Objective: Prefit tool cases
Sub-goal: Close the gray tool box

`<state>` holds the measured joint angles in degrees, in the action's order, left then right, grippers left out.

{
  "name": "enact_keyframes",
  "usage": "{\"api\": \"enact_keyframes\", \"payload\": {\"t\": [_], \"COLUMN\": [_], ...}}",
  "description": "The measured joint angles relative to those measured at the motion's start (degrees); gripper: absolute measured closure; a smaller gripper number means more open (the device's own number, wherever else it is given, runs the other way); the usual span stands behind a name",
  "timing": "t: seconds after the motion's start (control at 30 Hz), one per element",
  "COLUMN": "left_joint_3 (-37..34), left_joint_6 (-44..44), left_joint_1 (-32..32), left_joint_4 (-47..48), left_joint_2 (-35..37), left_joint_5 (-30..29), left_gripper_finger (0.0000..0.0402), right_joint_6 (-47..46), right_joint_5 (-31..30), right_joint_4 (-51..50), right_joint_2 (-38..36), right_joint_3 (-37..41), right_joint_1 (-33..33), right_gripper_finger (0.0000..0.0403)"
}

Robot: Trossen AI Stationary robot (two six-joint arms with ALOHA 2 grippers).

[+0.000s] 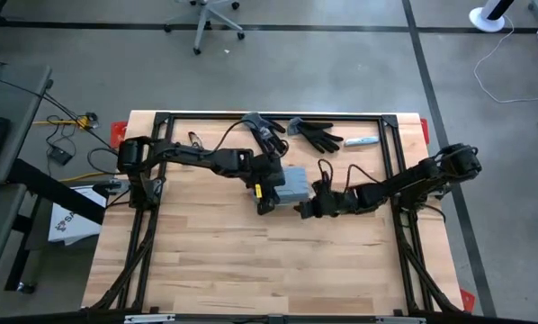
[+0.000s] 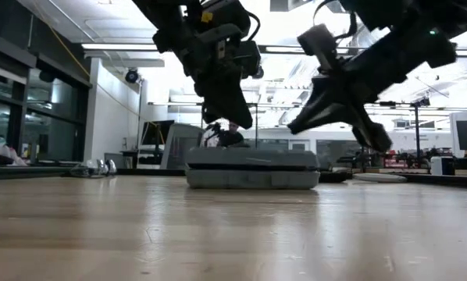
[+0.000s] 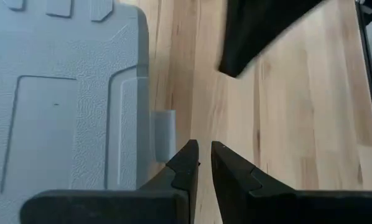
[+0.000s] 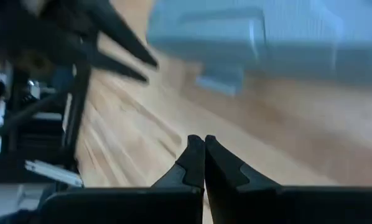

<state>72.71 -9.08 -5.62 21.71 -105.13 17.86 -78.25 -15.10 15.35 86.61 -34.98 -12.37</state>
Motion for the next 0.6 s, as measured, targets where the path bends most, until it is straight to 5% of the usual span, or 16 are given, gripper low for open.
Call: {"api": "enact_keyframes", "payload": {"t": [0.13,0.37,0.6], "left_joint_3": [-3.1,-15.9,-23.2], "left_joint_6": [-0.5,-5.8,-12.1], "left_joint_1": [-0.3,-3.1,-4.0], "left_joint_4": [-2.5,-11.9,-21.6], "left_joint_2": [3.1,9.4,6.8], "left_joint_5": [-1.9,-13.9,-10.1], "left_gripper_finger": [0.0373,0.0399,0.0401], "right_joint_6": [4.1,14.0,18.5], "right_joint_5": [0.8,9.6,16.4], "right_joint_4": [-0.3,-6.9,-13.9], "right_joint_2": [-0.2,0.0,0.0], "right_joint_3": [-1.4,-3.0,-2.9], "right_joint_1": [4.4,16.8,20.6], "right_gripper_finger": [0.0403,0.0403,0.0403]}}
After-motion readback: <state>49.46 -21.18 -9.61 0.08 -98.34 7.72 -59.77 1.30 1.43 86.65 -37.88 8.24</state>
